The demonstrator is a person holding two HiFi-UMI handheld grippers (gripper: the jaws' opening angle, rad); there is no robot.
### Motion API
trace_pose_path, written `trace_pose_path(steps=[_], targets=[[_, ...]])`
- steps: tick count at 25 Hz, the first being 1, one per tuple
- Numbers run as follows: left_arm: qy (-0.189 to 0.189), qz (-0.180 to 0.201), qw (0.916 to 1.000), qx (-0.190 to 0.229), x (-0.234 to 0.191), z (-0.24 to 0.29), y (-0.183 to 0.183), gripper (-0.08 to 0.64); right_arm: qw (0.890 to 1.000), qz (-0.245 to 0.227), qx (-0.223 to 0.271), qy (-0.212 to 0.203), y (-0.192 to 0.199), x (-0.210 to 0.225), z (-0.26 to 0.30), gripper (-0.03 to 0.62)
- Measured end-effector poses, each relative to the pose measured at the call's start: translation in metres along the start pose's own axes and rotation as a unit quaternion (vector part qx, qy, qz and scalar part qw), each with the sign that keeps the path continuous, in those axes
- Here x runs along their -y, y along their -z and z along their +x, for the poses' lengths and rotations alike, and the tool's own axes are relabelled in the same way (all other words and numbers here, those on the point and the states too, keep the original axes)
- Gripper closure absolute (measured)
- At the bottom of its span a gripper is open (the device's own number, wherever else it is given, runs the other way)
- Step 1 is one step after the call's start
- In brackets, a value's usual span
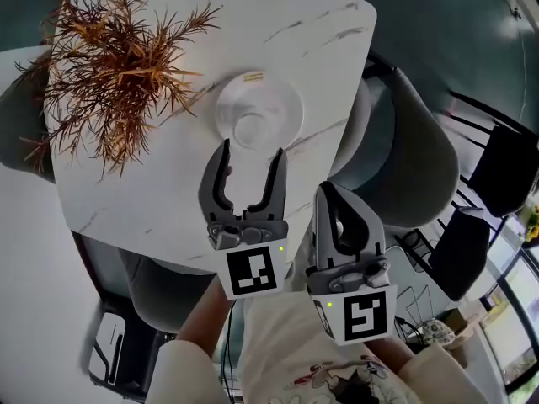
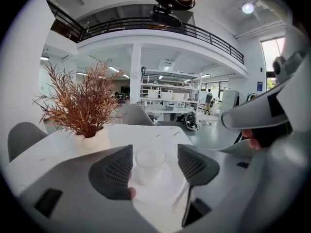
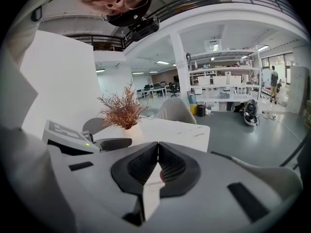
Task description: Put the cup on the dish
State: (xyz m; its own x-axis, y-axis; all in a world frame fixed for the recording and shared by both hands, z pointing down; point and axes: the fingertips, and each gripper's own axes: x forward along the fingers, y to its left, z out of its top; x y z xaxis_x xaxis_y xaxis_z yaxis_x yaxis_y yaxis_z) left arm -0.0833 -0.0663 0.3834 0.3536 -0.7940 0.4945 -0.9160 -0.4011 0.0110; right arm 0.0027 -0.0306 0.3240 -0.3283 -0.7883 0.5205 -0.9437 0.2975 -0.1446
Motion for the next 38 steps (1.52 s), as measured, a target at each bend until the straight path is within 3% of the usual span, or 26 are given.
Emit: trace_pose_path(steps=[3,7,12,18,27,38], targets=[[-0.033,-0.055,0.9979,0.011,0.001,-0.015,-0.003,0.284,1.0,-0.003,0.005,0.002,-0.004,0.0,-0.012,0.586],[-0.021,-0.077,0.9968,-0.01,0.008,-0.03,-0.002,0.287,1.0,0.006,0.026,0.0,-0.016,-0.009,-0.019,0.586],[-0.017,-0.058,0.9981,-0.007,0.012,-0.047,-0.016,0.391,0.997,0.045,0.062,-0.005,-0.026,-0.02,-0.028,0.586],[-0.011,-0.049,0.9987,0.009,0.04,-0.072,-0.034,0.393,0.999,0.035,0.022,-0.02,-0.016,-0.024,-0.069,0.586],[0.009,-0.04,0.9991,0.002,0.072,-0.105,-0.062,0.393,0.998,0.01,0.05,-0.024,-0.049,-0.03,-0.112,0.586],[0.023,-0.045,0.9981,0.033,0.106,-0.158,-0.089,0.393,0.996,-0.024,0.081,-0.039,-0.064,-0.056,-0.181,0.586]])
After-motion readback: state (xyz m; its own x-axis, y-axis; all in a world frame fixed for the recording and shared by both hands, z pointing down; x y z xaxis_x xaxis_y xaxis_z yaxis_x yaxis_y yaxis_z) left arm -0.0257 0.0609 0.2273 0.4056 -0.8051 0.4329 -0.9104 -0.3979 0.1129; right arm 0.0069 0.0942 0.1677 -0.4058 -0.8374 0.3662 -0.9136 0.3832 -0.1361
